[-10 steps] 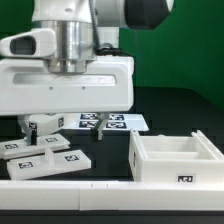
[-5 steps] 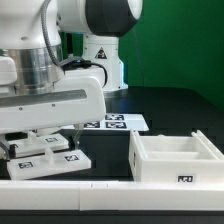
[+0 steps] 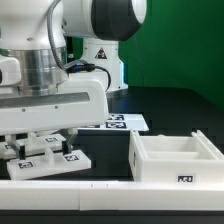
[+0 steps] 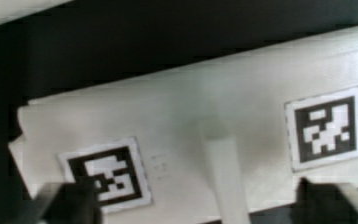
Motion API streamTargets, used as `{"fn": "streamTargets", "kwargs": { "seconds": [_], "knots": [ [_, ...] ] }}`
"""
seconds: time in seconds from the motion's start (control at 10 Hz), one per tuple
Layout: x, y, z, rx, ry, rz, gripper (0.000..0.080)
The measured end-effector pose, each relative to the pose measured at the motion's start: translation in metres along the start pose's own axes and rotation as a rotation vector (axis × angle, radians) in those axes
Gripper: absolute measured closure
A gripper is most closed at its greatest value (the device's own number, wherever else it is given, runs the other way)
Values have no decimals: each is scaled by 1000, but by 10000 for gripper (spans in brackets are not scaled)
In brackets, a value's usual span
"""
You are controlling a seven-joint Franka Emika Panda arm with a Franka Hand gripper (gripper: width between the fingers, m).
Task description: Assemble cabinet
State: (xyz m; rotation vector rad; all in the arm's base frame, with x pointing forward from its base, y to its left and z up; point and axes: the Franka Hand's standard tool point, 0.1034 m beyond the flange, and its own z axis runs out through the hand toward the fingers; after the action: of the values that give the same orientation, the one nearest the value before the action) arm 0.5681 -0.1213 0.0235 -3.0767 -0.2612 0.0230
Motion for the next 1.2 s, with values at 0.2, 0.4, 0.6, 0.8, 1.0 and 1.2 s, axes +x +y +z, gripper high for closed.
{"fn": "streamTargets", "kwargs": {
  "seconds": [0.2, 0.4, 0.6, 0.8, 1.0, 1.2],
  "knots": [
    [0, 0, 0, 0, 0, 0, 397],
    [0, 0, 0, 0, 0, 1, 717],
    [0, 1, 0, 0, 0, 1, 741],
    [2, -2, -6, 8, 1, 73, 741],
    [-1, -5, -30, 32, 1, 277, 741],
    [-4, -21, -46, 51, -4, 445, 741]
  ]
}}
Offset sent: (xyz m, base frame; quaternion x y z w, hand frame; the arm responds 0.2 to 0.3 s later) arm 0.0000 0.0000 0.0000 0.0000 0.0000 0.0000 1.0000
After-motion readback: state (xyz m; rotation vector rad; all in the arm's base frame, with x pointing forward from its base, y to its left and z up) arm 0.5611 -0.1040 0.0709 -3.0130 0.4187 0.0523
